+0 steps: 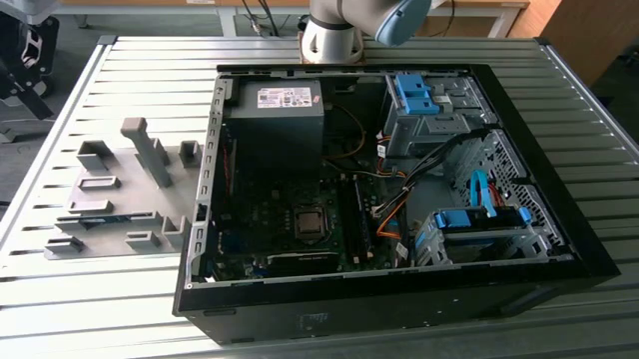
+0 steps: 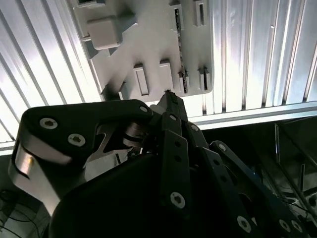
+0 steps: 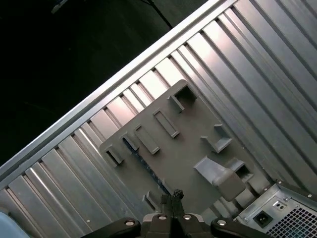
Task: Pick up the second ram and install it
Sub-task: 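Pick up the second ram and move it above second insertion slot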
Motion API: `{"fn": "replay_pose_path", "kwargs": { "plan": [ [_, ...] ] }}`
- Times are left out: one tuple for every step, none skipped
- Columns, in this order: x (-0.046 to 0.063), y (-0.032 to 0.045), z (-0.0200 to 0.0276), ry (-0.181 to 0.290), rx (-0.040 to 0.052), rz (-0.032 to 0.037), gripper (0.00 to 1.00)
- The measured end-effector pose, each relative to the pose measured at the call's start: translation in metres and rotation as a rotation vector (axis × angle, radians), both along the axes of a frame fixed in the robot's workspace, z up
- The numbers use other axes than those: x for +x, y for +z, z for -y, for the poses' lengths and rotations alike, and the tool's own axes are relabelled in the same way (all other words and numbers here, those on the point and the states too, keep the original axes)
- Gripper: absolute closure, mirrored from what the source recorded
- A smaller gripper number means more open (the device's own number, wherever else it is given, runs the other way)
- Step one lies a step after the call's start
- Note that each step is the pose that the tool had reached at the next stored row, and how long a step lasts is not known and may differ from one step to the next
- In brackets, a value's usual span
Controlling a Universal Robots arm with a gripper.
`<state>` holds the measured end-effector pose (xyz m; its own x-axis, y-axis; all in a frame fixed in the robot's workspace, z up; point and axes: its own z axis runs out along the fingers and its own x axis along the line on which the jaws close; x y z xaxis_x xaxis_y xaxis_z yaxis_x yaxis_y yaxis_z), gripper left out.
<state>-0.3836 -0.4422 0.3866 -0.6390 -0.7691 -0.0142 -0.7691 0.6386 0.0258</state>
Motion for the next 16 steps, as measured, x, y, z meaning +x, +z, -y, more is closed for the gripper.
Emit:
{"fn": "replay_pose_path", "kwargs": {
  "plan": [
    [0.0000, -0.0001, 0.0000, 0.015, -0.0002, 0.0000, 0.89],
    [0.0000, -0.0002, 0.0000, 0.030, -0.0004, 0.0001, 0.89],
    [0.0000, -0.0003, 0.0000, 0.045, -0.0005, 0.0001, 0.89],
    [0.0000, -0.0004, 0.0000, 0.060, -0.0006, 0.0002, 0.89],
    [0.0000, -0.0004, 0.0000, 0.074, -0.0007, 0.0003, 0.89],
    [0.0000, -0.0005, 0.0000, 0.088, -0.0008, 0.0003, 0.89],
    [0.0000, -0.0006, 0.0000, 0.101, -0.0010, 0.0004, 0.89],
    [0.0000, -0.0007, 0.0000, 0.113, -0.0016, 0.0005, 0.89],
    [0.0000, -0.0007, 0.0000, 0.125, -0.0023, 0.0004, 0.89],
    [0.0000, -0.0007, 0.0000, 0.137, -0.0030, 0.0004, 0.89],
    [0.0000, -0.0008, 0.0000, 0.150, -0.0036, 0.0004, 0.89],
    [0.0000, -0.0009, 0.0000, 0.164, -0.0041, 0.0004, 0.89],
    [0.0000, -0.0010, 0.0000, 0.177, -0.0046, 0.0004, 0.89],
    [0.0000, -0.0010, 0.0000, 0.191, -0.0051, 0.0004, 0.89],
    [0.0000, -0.0011, 0.0000, 0.204, -0.0056, 0.0005, 0.89],
    [0.0000, -0.0011, 0.0000, 0.218, -0.0063, 0.0005, 0.89]
  ]
}}
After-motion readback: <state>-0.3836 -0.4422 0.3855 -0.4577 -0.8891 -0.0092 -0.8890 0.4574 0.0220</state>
